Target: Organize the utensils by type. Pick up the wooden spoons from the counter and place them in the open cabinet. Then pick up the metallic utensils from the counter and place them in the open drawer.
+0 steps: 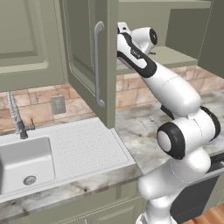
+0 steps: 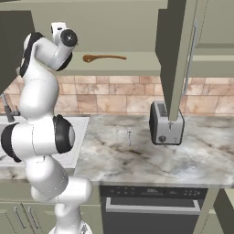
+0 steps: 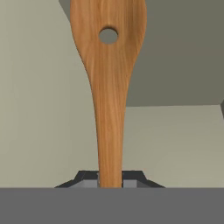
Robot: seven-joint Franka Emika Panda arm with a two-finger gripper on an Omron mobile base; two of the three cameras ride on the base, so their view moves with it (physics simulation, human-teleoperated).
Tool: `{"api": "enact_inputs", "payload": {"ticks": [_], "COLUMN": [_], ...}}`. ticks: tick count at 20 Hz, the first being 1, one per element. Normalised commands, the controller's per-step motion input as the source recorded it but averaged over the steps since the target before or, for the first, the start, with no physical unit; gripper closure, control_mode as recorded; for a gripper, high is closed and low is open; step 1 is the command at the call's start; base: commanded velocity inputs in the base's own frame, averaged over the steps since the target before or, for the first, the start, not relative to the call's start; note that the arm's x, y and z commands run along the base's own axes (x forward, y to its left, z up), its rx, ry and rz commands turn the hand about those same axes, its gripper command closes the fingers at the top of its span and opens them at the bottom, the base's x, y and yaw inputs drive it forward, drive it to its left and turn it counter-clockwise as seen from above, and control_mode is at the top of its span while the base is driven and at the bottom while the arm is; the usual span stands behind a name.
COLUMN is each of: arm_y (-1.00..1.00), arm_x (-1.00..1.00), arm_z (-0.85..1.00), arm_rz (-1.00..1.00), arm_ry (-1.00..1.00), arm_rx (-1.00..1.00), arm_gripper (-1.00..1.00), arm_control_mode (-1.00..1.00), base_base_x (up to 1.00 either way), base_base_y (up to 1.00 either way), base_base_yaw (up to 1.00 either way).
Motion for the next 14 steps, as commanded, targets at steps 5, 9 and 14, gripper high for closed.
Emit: {"api": "enact_inputs", "payload": {"ticks": [5,9,14], "arm_y": [0.09,0.09,0.07], "arm_x": [0.25,0.18,0.16], "arm_z": [-0.10,-0.15,-0.19], "arm_rz": [0.00,0.00,0.00], "arm_ry": [0.00,0.00,0.00], "arm_rx": [0.00,0.00,0.00], "arm_gripper": [1.00,1.00,1.00], "arm_control_mode": [-1.00,-1.00,-1.00], "base_base_x": [0.00,0.00,0.00], "base_base_y": [0.00,0.00,0.00], "base_base_yaw": [0.00,0.00,0.00]}}
